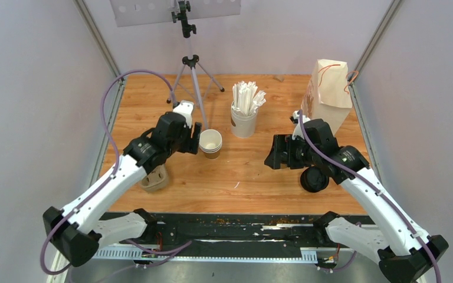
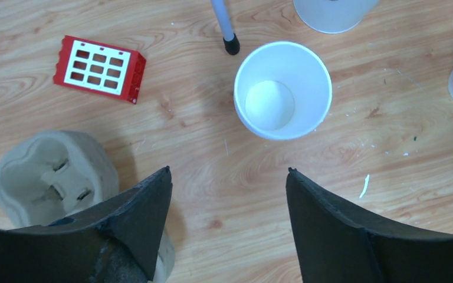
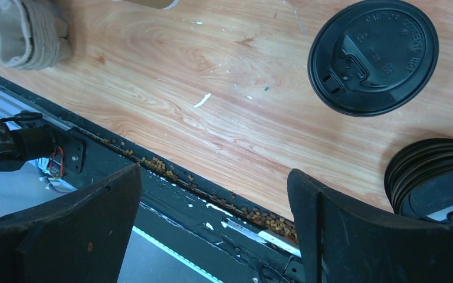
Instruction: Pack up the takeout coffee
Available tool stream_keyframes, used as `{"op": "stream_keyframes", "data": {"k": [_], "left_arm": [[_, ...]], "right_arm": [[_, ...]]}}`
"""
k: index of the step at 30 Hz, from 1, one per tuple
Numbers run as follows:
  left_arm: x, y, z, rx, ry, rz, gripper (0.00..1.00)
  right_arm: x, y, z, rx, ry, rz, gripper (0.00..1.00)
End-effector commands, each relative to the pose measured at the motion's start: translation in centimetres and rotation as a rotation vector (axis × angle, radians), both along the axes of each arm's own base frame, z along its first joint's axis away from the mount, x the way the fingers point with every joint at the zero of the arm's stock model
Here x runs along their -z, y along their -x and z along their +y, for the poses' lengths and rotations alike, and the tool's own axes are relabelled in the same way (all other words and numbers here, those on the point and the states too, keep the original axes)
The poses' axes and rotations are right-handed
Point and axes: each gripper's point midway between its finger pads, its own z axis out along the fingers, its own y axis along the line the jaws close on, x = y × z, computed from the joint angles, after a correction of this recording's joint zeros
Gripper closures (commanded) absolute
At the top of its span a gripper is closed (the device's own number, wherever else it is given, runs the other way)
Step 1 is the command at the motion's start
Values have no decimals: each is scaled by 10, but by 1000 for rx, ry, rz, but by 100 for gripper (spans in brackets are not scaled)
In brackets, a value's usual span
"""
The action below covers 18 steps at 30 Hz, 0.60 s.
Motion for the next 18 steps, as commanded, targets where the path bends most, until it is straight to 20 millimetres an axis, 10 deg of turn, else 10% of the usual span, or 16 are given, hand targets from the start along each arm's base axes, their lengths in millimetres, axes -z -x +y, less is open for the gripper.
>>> {"op": "stream_keyframes", "data": {"k": [1,18], "left_arm": [[-12,-33,-28,67,135,21,27],[58,-87,-34,69,120,169,59]], "right_arm": [[-17,-1,13,-27,-94,-49,7],[-10,-2,22,-67,-117,-45,7]]}}
